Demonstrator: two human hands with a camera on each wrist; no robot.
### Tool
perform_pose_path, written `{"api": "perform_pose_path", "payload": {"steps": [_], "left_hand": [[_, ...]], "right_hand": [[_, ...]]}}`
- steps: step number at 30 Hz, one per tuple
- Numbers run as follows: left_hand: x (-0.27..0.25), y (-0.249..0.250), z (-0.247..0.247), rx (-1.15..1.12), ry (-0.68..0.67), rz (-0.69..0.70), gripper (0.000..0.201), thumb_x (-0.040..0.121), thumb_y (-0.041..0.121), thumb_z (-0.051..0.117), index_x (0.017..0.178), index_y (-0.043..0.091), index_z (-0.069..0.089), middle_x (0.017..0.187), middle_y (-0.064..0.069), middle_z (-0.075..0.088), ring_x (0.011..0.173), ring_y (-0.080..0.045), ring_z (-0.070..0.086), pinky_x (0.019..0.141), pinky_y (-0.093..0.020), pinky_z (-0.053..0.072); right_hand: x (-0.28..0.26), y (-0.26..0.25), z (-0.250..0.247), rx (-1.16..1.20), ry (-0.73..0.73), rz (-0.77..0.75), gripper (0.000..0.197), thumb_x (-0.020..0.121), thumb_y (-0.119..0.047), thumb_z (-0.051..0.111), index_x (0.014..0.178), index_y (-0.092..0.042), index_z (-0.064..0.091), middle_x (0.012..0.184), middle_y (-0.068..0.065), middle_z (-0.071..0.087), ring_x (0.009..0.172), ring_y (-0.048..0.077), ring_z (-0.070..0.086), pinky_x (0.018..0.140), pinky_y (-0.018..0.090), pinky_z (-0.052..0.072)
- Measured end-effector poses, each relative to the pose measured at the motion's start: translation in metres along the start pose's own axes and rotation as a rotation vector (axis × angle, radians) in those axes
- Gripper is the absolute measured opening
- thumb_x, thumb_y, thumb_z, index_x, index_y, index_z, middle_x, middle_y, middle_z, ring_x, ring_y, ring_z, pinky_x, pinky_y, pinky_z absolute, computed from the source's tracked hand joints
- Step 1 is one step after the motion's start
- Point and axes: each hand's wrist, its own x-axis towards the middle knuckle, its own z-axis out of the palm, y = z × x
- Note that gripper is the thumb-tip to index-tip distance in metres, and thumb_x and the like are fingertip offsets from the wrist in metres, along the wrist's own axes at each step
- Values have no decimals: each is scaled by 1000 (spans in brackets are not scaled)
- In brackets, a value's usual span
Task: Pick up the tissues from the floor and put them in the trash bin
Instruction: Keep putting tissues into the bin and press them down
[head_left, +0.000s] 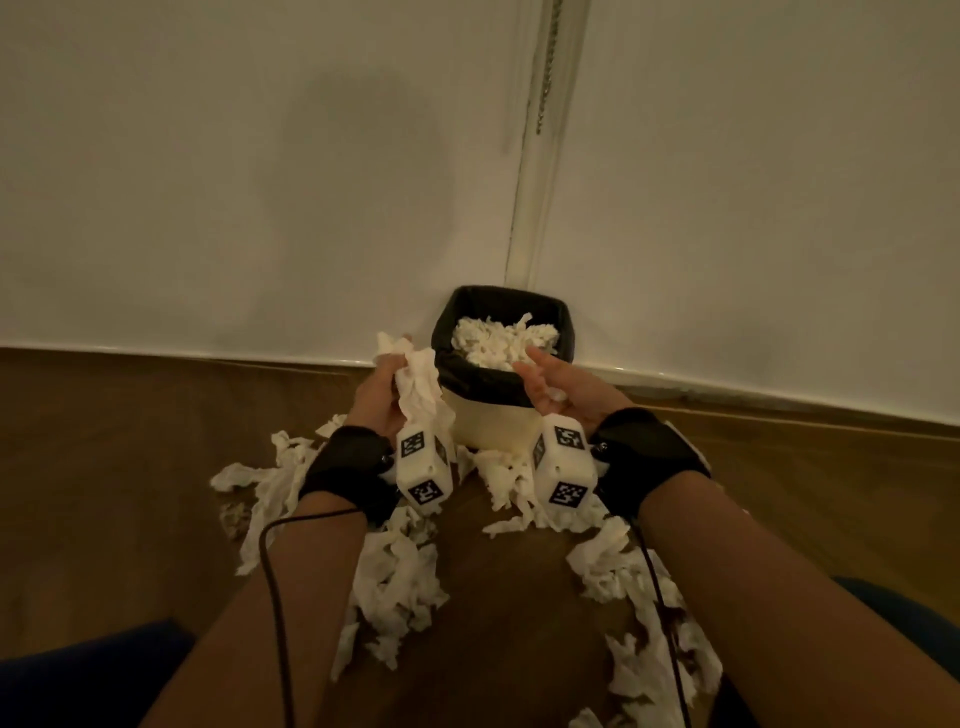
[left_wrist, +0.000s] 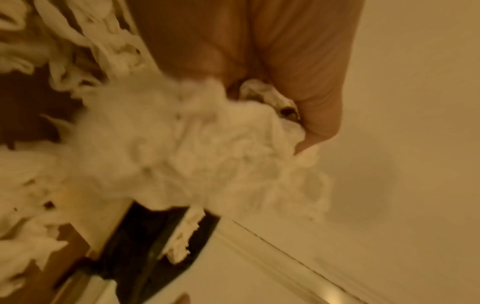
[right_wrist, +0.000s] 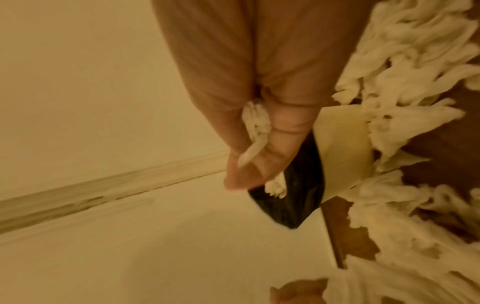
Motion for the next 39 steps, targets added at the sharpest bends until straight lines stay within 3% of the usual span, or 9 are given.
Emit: {"api": "perform_pose_path", "payload": {"steps": [2, 6, 10, 14, 17, 24, 28, 33, 39], "left_hand": [[-7, 9, 12, -29, -9, -36, 25, 96, 28, 43, 113, 15, 57, 94, -5, 61, 86, -18, 57, 89, -33, 46], [-21, 21, 34, 248, -28, 65, 26, 100, 17, 31, 79, 19, 48, 71, 0, 50, 65, -13, 45, 54, -22, 44], [-32, 19, 45, 332, 75, 106, 22, 100, 12, 30, 114, 14, 47, 79, -2, 52, 66, -14, 52, 60, -23, 42], [-38, 19, 54, 69, -63, -44, 58, 96, 11, 45, 148, 21, 22, 145, -16, 38, 132, -31, 38, 101, -40, 37], [-38, 17, 60, 230, -143, -20, 66, 92, -4, 47, 149, 11, 17, 150, -19, 26, 134, -35, 34, 106, -42, 32], [-38, 5, 58, 137, -125, 101, 40, 97, 5, 41, 137, -1, 39, 112, -16, 59, 87, -19, 65, 73, -33, 54], [-32, 1, 55, 60, -160, 115, 26, 99, 9, 38, 122, 17, 45, 110, -11, 60, 84, -22, 71, 67, -40, 60], [-24, -4, 56, 182, -82, 207, 43, 95, -10, 27, 89, 24, 53, 101, -10, 55, 69, -17, 56, 41, -16, 46], [0, -1, 72, 98, -63, 45, 38, 96, 9, 38, 133, 3, 43, 129, -28, 49, 108, -41, 55, 64, -28, 56]], "right_hand": [[-16, -8, 7, -63, -21, -33, 41, 101, -7, 33, 142, -10, 34, 63, -2, 52, 33, 2, 39, 32, 12, 32], [-47, -14, 8, -108, 4, -47, 24, 102, -20, 34, 117, -12, 52, 51, -6, 35, 33, 4, 25, 38, 17, 22], [-72, -25, 1, -117, 28, -47, 20, 86, -4, 30, 88, -15, 46, 66, 4, 35, 51, 11, 26, 54, 24, 17], [-79, -30, 4, -251, 82, -166, 63, 83, 18, 23, 144, 0, 27, 109, 28, 41, 64, 15, 30, 56, 26, 21], [-77, -37, 6, -235, 26, -215, 61, 90, 20, 27, 147, -4, 25, 141, 21, 35, 75, 15, 43, 60, 25, 36], [-69, -46, -2, -116, -12, -317, 31, 98, -3, 41, 128, 3, 46, 90, 13, 57, 74, 16, 59, 57, 17, 56], [-62, -47, 1, -165, 28, -309, 19, 100, -18, 41, 117, -12, 46, 89, 13, 63, 66, 18, 58, 55, 24, 52], [-36, -46, -5, -230, 165, -341, 32, 99, -2, 28, 126, -9, 43, 72, 9, 47, 58, 15, 42, 54, 26, 36], [-2, -46, -10, -239, 317, -262, 35, 96, -8, 34, 122, -5, 57, 67, 3, 39, 55, 10, 28, 51, 22, 23]]}}
